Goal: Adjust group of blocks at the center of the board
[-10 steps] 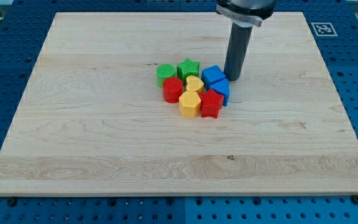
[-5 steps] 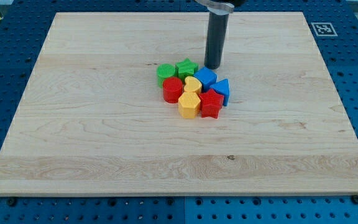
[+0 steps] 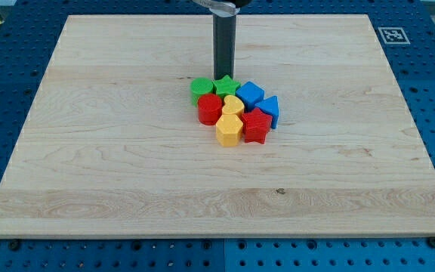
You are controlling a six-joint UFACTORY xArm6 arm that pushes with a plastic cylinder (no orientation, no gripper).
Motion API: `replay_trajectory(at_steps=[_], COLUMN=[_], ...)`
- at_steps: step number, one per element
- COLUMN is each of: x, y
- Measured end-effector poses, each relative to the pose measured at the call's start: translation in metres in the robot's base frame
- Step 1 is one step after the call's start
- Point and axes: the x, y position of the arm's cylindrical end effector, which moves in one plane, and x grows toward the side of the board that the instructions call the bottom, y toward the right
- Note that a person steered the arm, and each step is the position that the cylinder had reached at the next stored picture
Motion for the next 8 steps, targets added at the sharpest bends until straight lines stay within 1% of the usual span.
replay_trajectory(at_steps=[1, 2, 3, 4, 6, 8], x=[0.003, -0.011, -0.012, -0.010, 0.027, 0.035], y=[0.000, -0.009, -0.037, -0.050, -0.050, -0.050])
